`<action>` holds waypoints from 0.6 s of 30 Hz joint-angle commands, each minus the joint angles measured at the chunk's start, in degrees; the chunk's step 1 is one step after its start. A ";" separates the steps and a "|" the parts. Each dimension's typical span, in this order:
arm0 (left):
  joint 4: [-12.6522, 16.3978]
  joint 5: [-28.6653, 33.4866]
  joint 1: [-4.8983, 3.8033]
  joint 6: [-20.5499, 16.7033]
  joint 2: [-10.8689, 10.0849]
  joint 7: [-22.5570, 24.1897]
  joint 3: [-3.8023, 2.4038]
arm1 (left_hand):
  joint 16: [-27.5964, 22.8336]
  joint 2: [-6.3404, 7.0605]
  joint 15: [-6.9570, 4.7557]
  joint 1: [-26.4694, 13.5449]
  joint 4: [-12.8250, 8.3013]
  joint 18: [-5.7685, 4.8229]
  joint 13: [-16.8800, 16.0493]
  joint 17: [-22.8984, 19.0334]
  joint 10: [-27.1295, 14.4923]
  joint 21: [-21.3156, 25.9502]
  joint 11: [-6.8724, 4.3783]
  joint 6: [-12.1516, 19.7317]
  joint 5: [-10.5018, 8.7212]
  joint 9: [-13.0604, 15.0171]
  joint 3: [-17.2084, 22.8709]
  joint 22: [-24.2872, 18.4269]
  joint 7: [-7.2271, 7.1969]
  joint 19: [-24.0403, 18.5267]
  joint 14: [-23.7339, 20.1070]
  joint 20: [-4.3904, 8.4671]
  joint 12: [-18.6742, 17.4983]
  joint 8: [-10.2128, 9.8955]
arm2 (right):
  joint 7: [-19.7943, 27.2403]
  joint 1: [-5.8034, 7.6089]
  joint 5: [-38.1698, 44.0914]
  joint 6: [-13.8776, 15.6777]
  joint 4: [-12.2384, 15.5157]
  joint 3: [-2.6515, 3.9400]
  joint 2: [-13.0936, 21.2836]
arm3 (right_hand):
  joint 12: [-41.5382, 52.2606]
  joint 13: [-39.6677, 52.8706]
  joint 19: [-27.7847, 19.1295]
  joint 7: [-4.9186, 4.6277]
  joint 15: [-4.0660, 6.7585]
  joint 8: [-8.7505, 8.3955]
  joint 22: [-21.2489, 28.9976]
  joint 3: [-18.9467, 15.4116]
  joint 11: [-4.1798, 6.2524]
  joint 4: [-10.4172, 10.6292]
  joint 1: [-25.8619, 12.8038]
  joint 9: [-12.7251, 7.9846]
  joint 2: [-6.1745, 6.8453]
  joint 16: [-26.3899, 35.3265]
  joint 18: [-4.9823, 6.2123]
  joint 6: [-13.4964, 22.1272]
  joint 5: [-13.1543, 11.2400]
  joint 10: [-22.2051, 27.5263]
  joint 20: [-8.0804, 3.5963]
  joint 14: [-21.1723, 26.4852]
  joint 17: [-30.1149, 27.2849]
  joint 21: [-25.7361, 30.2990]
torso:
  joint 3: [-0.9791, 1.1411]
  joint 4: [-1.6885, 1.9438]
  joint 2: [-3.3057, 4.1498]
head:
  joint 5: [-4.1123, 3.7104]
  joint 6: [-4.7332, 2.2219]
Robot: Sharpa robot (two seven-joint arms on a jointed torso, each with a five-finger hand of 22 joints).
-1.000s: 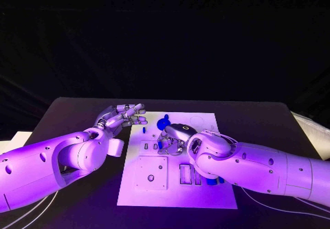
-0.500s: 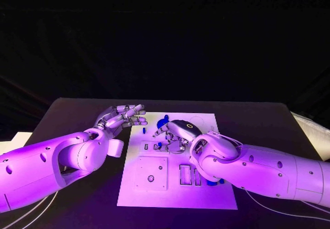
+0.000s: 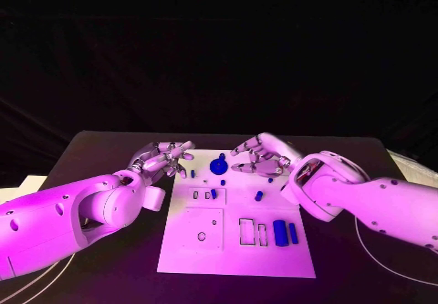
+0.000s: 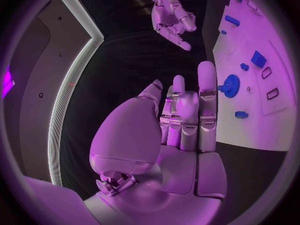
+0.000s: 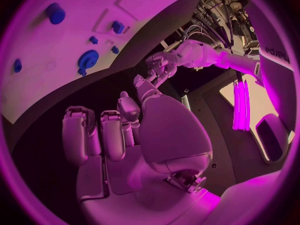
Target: Assemble the parts on the task board
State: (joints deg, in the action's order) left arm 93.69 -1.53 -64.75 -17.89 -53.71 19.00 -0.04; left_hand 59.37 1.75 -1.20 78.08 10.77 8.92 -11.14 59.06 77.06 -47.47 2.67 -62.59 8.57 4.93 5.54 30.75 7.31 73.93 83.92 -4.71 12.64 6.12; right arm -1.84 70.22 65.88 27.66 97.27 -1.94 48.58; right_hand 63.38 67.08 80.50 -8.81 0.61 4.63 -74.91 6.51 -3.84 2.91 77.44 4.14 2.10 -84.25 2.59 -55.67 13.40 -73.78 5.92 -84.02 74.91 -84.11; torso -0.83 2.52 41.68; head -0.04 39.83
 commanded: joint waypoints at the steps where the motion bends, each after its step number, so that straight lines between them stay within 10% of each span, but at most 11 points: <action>1: 0.60 -12.92 -0.43 4.69 -0.70 -13.62 -0.07 | 9.85 0.43 -0.37 -2.45 1.36 -1.07 -4.18 9.41 -0.12 -7.13 -0.46 -0.02 -0.65 0.59 -1.46 7.53 -0.46 0.38 2.48 0.44 4.25 0.87 | 6.02 1.46 -17.66 -0.93 0.10 0.07 1.98 | -0.58 -0.48 -1.02 0.00 -0.13 0.26 -0.36 0.31 0.16 0.02 0.39 -0.04 -0.27 0.96 0.83 -0.33 0.37 0.42 -0.03 -3.46 3.89 0.63 | 0.50 -0.33 -0.91 | 0.65 0.38; 7: 0.22 -32.09 -2.56 9.63 -0.48 -30.55 -0.08 | 24.12 -0.56 -1.08 -5.80 4.64 -2.78 -17.29 23.72 -3.52 -21.88 -1.69 -1.35 -1.78 4.21 -5.11 25.39 -1.89 2.78 4.00 1.25 18.89 6.11 | 6.44 3.60 -22.27 -0.90 -0.97 0.10 4.55 | -0.46 -0.45 -1.14 0.02 -0.11 0.28 -0.16 0.43 0.16 0.21 0.21 -0.05 -0.62 1.21 0.87 -0.52 0.56 0.27 -0.04 -3.38 3.59 0.75 | 0.92 -0.61 -1.78 | 1.04 0.86; 12: -1.84 -42.75 -3.98 12.10 1.40 -40.56 -0.09 | 30.63 -1.49 -2.74 -7.77 5.45 -5.19 -41.84 30.94 -1.02 -32.06 -3.22 -1.16 -1.97 10.78 -8.87 40.09 -3.72 8.01 6.08 2.28 44.06 13.25 | 5.80 4.31 -22.67 -1.45 -2.70 0.10 4.82 | -0.51 -0.53 -1.27 0.04 -0.09 0.29 0.04 0.50 0.19 0.27 0.16 -0.06 -0.75 1.35 0.91 -0.62 0.82 0.26 -0.05 -3.33 3.40 0.86 | 1.17 -0.85 -2.19 | 1.41 1.15; 18: -6.07 -48.68 -5.64 17.05 6.14 -48.14 -0.09 | 30.63 -2.55 -3.51 -9.78 5.92 -6.65 -51.30 30.94 0.05 -36.73 -3.97 1.75 -5.60 18.51 -13.62 48.11 -4.62 11.43 6.08 2.97 53.19 19.58 | 4.80 4.51 -22.06 -1.82 -3.65 0.09 4.79 | -0.44 -0.50 -1.39 0.06 -0.07 0.32 0.23 0.52 0.21 0.38 0.03 -0.05 -0.86 1.52 0.96 -0.75 0.96 0.16 -0.07 -3.29 3.18 0.97 | 1.23 -0.54 -2.64 | 1.39 1.37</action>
State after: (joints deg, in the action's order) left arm 88.23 -42.37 -70.12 -6.33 -48.27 -20.64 -0.11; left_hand 89.83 -0.66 -4.40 68.66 16.61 2.71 -61.84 74.95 76.79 -83.87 -1.34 -61.25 3.10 22.68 -7.69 74.94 2.64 83.77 83.98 -2.02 65.26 25.15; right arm 2.87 74.68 44.78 27.03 93.67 -1.87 53.48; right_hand 62.96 66.63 79.38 -8.84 0.61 4.63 -74.73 6.83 -3.85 3.24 77.54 4.13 1.68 -83.09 2.59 -56.05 14.10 -73.78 5.86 -84.02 74.90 -83.42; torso 0.32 1.87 39.32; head 1.34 41.08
